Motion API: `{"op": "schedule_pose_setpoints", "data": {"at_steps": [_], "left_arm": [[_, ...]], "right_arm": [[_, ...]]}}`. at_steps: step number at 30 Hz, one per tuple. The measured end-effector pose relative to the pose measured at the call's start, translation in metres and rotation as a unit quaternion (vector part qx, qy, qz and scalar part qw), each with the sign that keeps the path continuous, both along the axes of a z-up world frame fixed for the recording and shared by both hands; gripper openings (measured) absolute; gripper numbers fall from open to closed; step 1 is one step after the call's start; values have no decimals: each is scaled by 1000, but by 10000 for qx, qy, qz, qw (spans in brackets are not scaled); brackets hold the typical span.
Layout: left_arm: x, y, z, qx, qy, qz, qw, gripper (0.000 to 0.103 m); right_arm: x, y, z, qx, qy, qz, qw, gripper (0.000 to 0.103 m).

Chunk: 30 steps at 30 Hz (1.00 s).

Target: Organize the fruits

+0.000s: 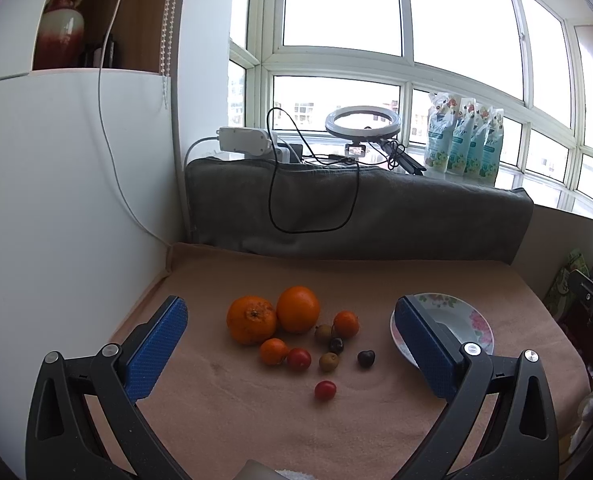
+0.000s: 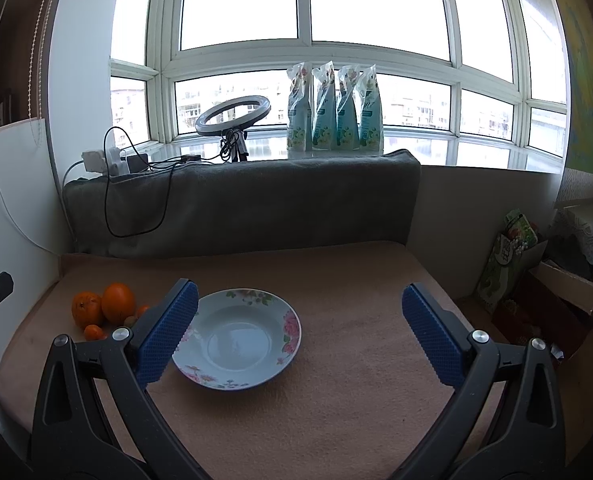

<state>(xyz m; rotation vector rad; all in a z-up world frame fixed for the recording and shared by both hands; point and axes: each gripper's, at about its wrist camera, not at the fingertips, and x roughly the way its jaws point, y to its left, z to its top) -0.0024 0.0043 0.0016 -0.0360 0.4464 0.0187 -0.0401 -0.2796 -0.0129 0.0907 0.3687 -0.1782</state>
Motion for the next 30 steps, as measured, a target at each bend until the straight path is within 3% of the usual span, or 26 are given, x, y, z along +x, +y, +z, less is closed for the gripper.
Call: {"op": "schedule_pose_setpoints", "data": {"at_steps": [19, 30], "left_arm": [[4, 0, -5, -67, 90, -75, 9999, 103], [23, 15, -33, -394, 576, -162, 9974, 103]], "right_arm": [[7, -1, -6, 52, 108, 88, 9999, 103], [22, 10, -14, -14, 244, 250, 9994, 103]]}}
